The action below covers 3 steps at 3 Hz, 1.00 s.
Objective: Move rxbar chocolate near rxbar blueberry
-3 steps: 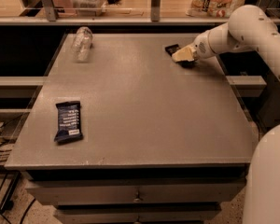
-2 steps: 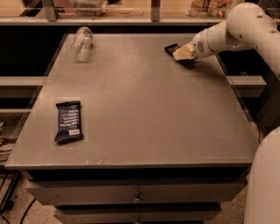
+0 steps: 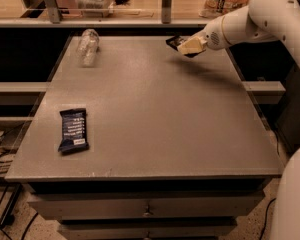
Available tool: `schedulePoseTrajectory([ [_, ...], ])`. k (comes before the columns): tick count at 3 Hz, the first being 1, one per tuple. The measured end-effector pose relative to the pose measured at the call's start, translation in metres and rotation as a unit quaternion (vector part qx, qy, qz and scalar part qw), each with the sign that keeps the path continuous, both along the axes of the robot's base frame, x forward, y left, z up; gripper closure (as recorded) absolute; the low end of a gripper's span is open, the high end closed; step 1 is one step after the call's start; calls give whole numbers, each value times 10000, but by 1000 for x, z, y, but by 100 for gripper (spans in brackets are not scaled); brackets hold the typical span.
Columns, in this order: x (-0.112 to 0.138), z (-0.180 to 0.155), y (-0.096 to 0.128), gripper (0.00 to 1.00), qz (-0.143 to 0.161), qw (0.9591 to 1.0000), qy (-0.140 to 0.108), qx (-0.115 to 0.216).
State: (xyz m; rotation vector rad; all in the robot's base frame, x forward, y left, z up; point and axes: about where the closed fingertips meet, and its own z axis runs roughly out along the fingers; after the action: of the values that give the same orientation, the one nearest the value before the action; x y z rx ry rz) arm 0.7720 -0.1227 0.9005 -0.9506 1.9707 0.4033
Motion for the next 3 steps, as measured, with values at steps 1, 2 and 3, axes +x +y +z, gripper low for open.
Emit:
schedulePoseTrajectory([
  [1, -29, 49, 25, 100, 767, 9964, -336, 144],
  [2, -32, 44, 29, 100, 889, 9956, -291, 93],
  [3, -32, 44, 30, 100, 891, 9955, -295, 91],
])
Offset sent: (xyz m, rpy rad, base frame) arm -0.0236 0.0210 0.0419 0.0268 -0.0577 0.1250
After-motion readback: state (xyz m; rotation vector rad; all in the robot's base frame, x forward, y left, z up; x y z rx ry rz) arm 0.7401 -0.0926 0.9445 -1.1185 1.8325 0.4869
